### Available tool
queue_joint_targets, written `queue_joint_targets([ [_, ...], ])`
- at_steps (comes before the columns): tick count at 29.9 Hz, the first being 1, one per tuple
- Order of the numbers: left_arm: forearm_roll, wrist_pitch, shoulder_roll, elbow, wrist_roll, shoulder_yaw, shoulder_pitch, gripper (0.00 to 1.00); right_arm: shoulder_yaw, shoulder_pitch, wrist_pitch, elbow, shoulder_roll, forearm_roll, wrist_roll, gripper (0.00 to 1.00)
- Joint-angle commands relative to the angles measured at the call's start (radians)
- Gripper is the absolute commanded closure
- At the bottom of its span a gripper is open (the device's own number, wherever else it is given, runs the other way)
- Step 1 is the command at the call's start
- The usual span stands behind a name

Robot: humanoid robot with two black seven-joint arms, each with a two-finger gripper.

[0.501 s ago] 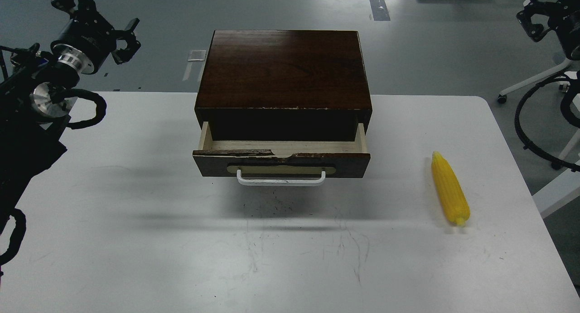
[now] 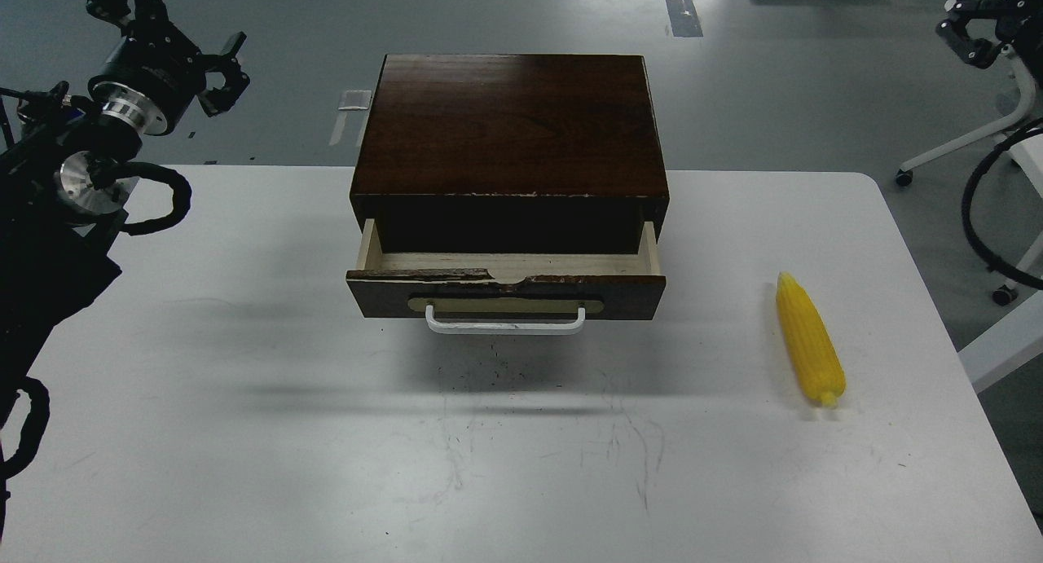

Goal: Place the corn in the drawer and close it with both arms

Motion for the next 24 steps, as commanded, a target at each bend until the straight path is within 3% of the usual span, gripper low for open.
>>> queue_joint_targets([
  [1, -0.001, 0.0, 0.001, 0.001, -0.001, -0.007, 0.01, 0.02, -0.116, 0.113, 0.001, 0.041, -0.044, -0.13, -0.012, 0.0],
  [8, 0.001, 0.0, -0.001, 0.0, -0.002, -0.01, 0.017, 0.02, -0.299, 0.298, -0.013, 0.213, -0.106, -0.425, -0.035, 0.0],
  [15, -0.001, 0.0, -0.001, -0.002, -0.002, -0.013, 0.004, 0.02, -0.397, 0.349, -0.013, 0.475, -0.163, -0.794, -0.15, 0.0],
  [18, -0.001, 0.0, 0.013, -0.002, -0.002, -0.012, 0.003, 0.02, -0.461, 0.34, -0.013, 0.524, -0.163, -0.986, -0.151, 0.0],
  [24, 0.001, 0.0, 0.042, -0.002, -0.002, -0.01, 0.013, 0.02, -0.62, 0.297, -0.017, 0.607, -0.187, -1.051, -0.15, 0.0],
])
